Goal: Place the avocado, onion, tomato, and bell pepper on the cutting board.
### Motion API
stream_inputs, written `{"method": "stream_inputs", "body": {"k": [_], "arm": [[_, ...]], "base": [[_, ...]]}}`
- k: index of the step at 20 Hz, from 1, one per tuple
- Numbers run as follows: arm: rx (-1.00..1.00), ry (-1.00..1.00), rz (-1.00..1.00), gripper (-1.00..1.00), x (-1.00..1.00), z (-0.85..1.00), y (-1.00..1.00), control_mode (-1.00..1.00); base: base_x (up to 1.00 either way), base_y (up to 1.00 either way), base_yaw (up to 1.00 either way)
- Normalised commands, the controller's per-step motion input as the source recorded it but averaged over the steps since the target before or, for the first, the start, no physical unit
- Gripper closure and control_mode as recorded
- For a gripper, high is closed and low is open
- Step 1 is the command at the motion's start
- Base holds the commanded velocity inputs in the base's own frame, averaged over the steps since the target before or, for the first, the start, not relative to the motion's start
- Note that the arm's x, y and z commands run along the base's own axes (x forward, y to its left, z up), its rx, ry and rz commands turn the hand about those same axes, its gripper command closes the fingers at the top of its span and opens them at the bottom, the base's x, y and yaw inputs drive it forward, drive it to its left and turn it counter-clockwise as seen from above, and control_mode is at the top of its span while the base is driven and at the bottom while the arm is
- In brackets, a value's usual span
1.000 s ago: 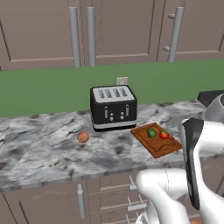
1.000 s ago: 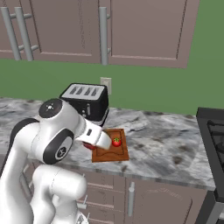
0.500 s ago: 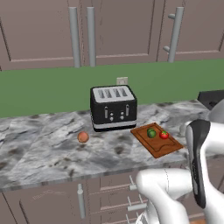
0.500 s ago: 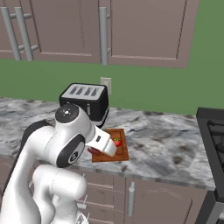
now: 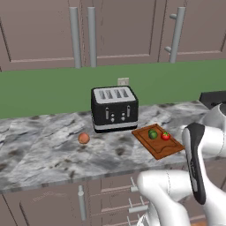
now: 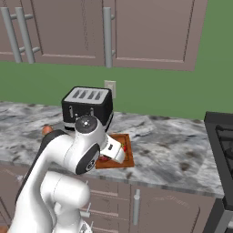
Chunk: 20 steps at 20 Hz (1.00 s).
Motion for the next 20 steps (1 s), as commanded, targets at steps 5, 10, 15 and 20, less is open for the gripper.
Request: {"method": "stream_inputs", "body": {"k": [5,10,15,20], "arm": [[0.01,0.01,0.00,1.00,0.44,-0.42,-0.01,-1.00],[0.02,0.05,0.00,1.00,0.47,-0.46,-0.01,-1.00],[0.01,0.01,0.00,1.00,0.36,-0.22,0.00,-1.00],[0.01,0.05,0.00,1.00,0.34,-0.26,0.00,-1.00]], "base": [[0.00,0.00,0.00],[0.00,0.00,0.00],[0.00,0.00,0.00],[0.00,0.00,0.00]]}}
